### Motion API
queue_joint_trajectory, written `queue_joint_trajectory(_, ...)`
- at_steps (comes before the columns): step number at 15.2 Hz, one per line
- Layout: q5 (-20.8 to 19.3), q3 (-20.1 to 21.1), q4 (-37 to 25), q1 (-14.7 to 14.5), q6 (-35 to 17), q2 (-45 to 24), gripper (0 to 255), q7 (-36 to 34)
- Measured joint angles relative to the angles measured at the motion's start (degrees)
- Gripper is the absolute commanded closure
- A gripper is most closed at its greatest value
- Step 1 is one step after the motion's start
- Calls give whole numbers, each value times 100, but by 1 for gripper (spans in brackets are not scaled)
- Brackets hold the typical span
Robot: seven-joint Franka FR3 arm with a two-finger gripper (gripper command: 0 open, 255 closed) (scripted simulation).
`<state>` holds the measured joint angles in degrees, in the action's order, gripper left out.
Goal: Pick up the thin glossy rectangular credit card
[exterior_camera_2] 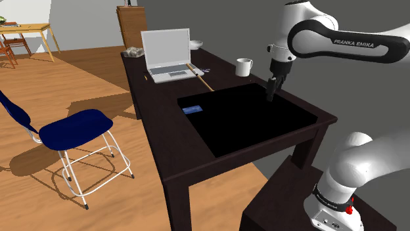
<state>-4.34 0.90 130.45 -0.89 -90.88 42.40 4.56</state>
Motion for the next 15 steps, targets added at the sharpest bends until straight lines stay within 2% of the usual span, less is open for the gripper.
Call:
queue_joint_trajectory(3,7,-16,-111,-77,-117,-235,0,158)
queue_joint_trajectory(11,98,-63,-1206,-525,-645,-1912,0,1216)
queue_joint_trajectory(15,172,-11,-1877,-727,-748,-2720,0,1743)
